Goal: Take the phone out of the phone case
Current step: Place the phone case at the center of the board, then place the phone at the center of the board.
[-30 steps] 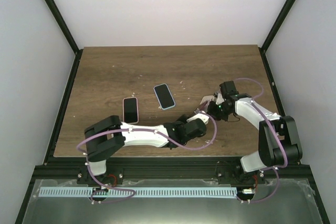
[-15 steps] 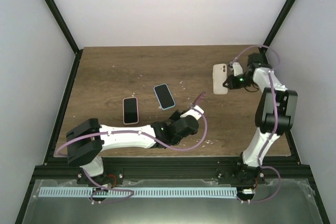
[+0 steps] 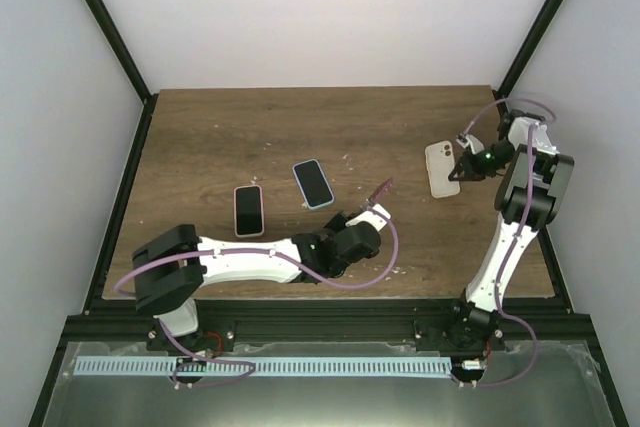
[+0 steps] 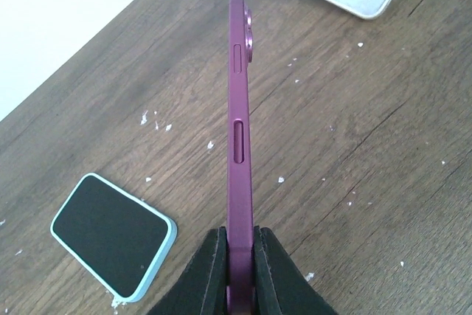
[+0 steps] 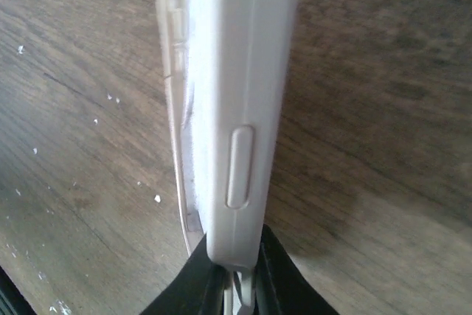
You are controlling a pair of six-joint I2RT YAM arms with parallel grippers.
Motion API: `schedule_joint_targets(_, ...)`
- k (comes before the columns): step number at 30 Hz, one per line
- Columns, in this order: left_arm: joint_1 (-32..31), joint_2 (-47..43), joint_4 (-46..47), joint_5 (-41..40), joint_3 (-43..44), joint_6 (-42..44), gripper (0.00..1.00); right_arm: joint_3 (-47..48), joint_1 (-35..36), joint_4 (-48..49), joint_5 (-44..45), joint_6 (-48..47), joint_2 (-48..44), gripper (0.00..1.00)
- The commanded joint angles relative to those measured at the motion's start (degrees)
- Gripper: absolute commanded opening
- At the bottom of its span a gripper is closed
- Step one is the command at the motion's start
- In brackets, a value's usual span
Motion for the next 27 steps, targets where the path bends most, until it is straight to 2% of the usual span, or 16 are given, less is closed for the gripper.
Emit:
schedule_joint_targets(1,-0.18,1.42,2.32,-2.3,0.6,0.04,0.0,7.56,0.2,-3.4,4.13,-1.7,4.95,0.15)
schedule_joint_targets(3,-0.09,2.84,1.35,-2.85,1.54,0.07,0.0,11.99,0.09,-3.49,5.93,-0.88,8.0,0.17)
schedule_joint_targets(6,0.21,5.58,-0.74,-5.05,4.13,0.55,0.0,14.63,0.04,-2.78,6.17,0.01,8.85,0.25)
schedule_joint_targets(10,0.97,8.37,-2.32,-7.87,6.9,0.76,0.0,9.57,0.06,3.45,6.73,2.5,2.65,0.48)
schedule_joint_targets(12,1.64,9.75,-2.7,-9.19,8.13,1.36,0.0,5.32,0.04,7.19,5.71,3.55,-1.64,0.52)
schedule_joint_targets(16,3.52,14.53,-4.68,-12.2,12.71,4.93,0.0,-7.25,0.06,16.42,0.09,6.33,-12.68,0.53)
schedule_joint_targets(20,6.14,22.4,-14.8,-18.74,22.04,5.45,0.0,-18.92,0.17,21.46,-6.14,8.12,-22.94,0.54)
schedule_joint_targets(23,8.01,28.66,-25.21,-20.36,30.35,3.09,0.0,-22.53,0.19,22.37,-7.41,8.15,-27.34,0.54)
schedule_joint_targets(27,8.79,33.54,-29.42,-20.24,35.79,3.87,0.0,-24.7,0.18,23.14,-7.77,8.33,-30.0,0.55)
